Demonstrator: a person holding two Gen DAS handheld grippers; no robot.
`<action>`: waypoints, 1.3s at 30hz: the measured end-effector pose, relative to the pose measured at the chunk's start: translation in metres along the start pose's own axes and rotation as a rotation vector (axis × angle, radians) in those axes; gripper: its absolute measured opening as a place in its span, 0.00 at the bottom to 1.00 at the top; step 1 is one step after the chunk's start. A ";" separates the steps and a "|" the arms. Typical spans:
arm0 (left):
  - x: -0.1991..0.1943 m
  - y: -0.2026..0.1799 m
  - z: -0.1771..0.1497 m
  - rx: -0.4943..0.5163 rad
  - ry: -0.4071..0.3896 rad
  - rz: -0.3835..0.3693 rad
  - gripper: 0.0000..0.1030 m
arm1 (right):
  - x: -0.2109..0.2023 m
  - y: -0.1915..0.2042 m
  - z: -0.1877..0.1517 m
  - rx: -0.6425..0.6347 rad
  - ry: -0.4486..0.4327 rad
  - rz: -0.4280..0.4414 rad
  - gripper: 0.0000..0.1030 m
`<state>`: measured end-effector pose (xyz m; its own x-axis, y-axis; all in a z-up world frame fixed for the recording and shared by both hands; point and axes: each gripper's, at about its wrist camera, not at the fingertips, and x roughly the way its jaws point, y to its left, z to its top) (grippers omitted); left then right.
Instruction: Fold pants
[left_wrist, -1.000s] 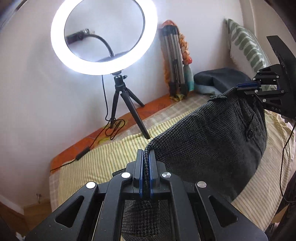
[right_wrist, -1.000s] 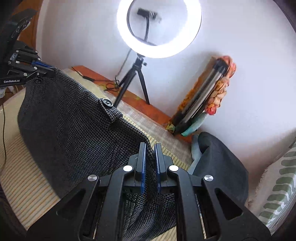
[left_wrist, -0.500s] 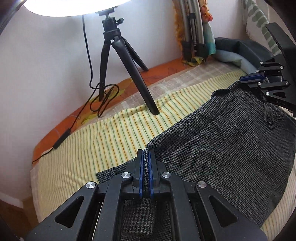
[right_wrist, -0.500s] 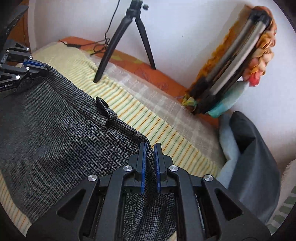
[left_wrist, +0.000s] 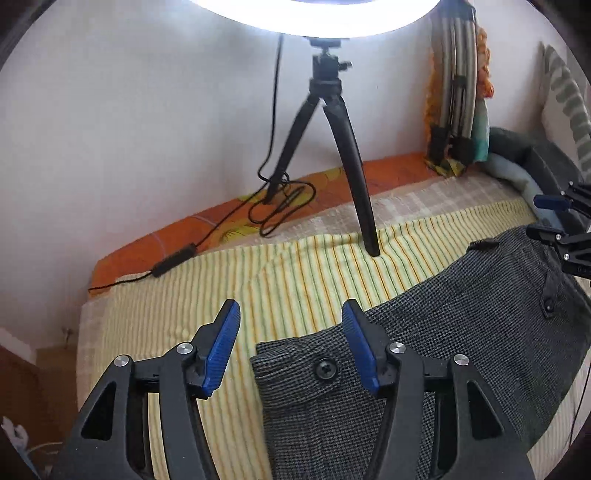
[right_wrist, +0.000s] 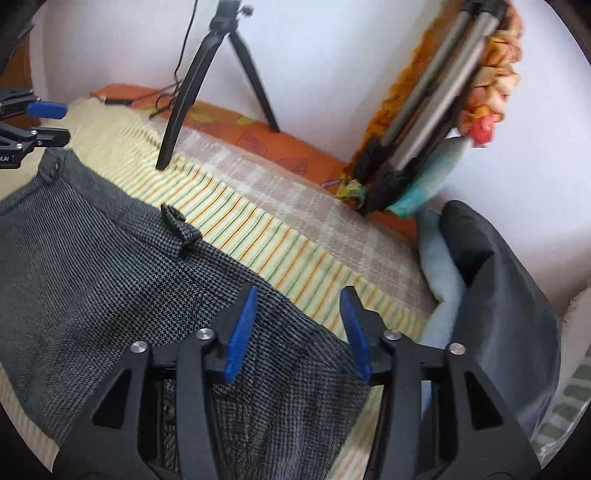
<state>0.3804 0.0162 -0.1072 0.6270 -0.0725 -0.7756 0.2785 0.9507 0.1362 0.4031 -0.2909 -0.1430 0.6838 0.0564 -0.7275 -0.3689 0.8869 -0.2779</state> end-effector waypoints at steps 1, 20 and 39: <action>-0.011 0.005 -0.001 -0.013 -0.019 -0.003 0.57 | -0.012 -0.002 -0.002 0.016 -0.017 0.012 0.52; -0.122 0.022 -0.143 -0.254 -0.093 -0.183 0.66 | -0.141 0.090 -0.118 0.206 -0.117 0.388 0.63; -0.055 0.011 -0.198 -0.234 0.083 -0.236 0.66 | -0.053 0.162 -0.113 0.170 -0.003 0.533 0.63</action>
<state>0.2054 0.0906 -0.1853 0.5011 -0.2836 -0.8176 0.2285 0.9546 -0.1911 0.2362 -0.2020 -0.2199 0.4327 0.5183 -0.7376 -0.5573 0.7969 0.2330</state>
